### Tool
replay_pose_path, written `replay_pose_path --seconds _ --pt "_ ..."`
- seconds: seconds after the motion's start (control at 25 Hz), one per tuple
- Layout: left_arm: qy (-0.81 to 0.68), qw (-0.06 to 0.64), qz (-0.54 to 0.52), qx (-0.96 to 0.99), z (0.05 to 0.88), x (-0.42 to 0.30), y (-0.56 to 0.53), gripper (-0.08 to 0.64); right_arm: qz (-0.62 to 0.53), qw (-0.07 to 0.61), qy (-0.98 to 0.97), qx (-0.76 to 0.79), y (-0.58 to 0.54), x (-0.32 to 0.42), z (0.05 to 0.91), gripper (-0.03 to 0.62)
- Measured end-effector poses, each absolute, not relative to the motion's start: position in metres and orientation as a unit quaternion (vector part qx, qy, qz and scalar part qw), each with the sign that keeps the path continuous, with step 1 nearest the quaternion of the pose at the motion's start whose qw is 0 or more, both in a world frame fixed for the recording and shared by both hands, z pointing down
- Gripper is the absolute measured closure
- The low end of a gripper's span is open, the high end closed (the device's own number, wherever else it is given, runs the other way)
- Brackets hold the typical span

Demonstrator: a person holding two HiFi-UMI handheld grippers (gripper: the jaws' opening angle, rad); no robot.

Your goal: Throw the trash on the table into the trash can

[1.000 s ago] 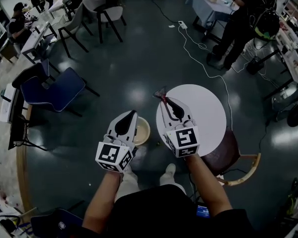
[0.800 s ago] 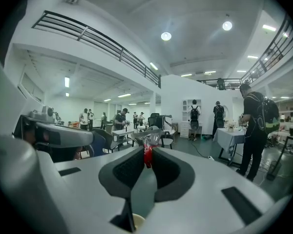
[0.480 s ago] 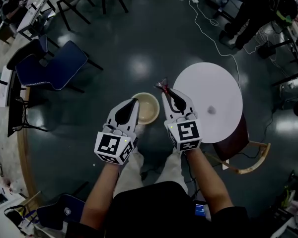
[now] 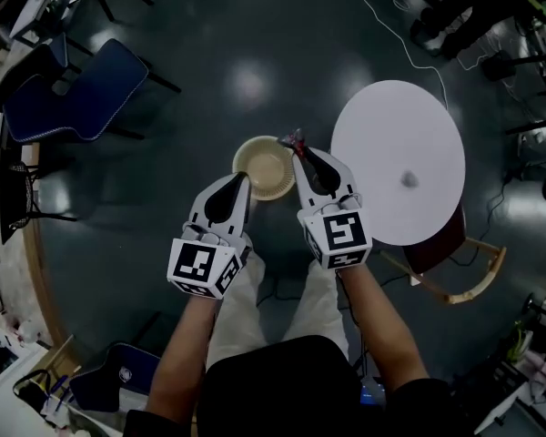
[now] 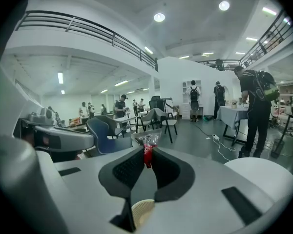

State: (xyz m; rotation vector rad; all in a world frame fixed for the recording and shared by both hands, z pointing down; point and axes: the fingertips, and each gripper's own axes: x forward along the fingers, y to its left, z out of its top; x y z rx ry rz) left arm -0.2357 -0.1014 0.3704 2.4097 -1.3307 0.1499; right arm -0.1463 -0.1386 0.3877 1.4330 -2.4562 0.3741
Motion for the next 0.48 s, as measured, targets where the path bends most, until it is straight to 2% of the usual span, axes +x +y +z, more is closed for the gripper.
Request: replay_pose_path --seconds 0.48 --pt "-0.475 0.218 0.075 0.849 0.481 -0.273 -0.108 0.545 0.162 0.156 -0.837 0.499 -0.147 -0.176 0.488 0.532"
